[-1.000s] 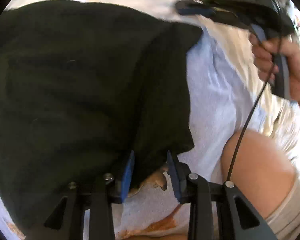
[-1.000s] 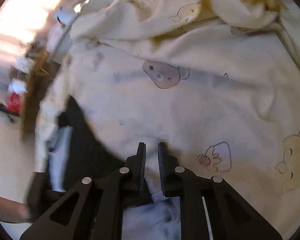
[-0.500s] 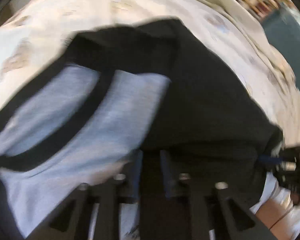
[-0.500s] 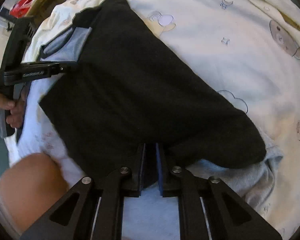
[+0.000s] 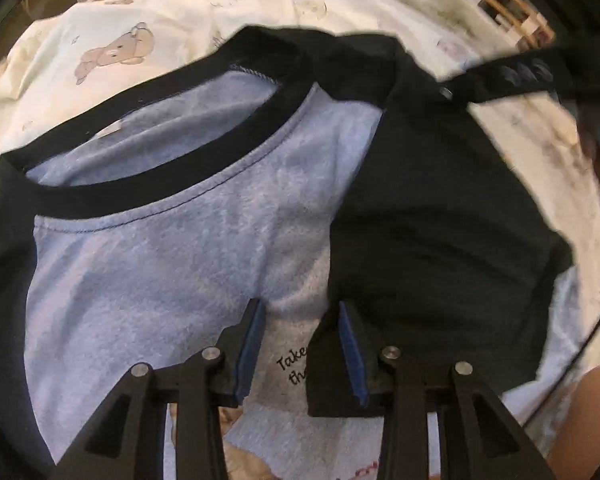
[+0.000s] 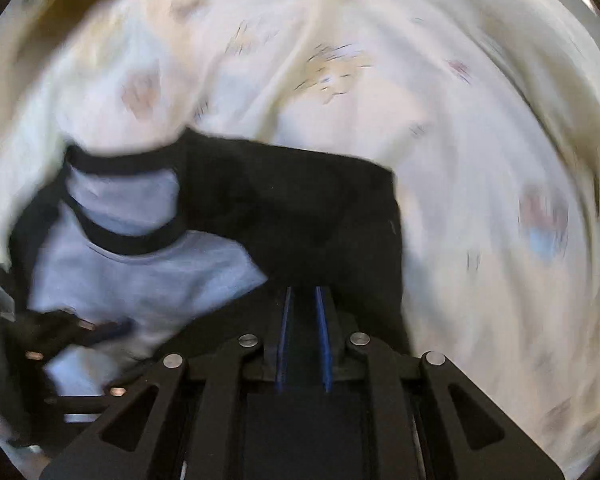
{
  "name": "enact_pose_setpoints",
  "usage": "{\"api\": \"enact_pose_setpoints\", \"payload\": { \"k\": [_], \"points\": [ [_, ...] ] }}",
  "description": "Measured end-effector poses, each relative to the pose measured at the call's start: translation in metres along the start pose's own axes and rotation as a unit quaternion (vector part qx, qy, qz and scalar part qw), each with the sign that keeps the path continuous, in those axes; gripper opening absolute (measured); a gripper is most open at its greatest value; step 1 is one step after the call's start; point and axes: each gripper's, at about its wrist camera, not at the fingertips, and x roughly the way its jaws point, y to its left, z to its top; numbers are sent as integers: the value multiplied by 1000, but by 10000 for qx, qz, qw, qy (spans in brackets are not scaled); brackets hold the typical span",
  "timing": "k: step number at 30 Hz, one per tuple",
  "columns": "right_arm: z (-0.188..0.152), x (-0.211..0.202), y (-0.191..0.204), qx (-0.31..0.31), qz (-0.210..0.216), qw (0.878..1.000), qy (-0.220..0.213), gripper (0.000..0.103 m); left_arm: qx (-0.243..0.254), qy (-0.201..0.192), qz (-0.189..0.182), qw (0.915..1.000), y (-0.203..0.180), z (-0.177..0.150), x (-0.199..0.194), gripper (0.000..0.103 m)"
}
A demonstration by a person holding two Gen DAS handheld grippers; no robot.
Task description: Fold clothes
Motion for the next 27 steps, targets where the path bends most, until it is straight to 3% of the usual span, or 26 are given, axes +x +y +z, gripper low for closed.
{"api": "enact_pose_setpoints", "payload": {
  "k": [2, 4, 13, 17, 22, 24, 27],
  "points": [
    [11, 23, 10, -516, -315, 9973, 408, 12, 49, -48, 103, 9999, -4, -2, 2, 41],
    [18, 34, 15, -756, -365, 9945, 619, 11, 173, -73, 150, 9997, -7, -3, 4, 41],
    [31, 60, 20, -1383, -26, 9787, 1514, 10, 308, 398, 157, 9986, -12, 10, 15, 42],
    [32, 65, 17, -1813, 432, 9670, 1736, 9, -62, 525, 470, 9975, -22, 17, 21, 45],
    [26, 65, 9, -2020, 939, 9593, 1737, 9, -1038, 763, 801, 9884, -24, 30, 27, 51],
    [22, 65, 10, -2068, 978, 9589, 1678, 9, -1568, 843, 814, 9807, -20, 36, 30, 53],
    [14, 64, 21, -2290, 774, 9571, 1596, 8, -1639, 1050, 936, 9764, -23, 44, 35, 56]
  ]
}}
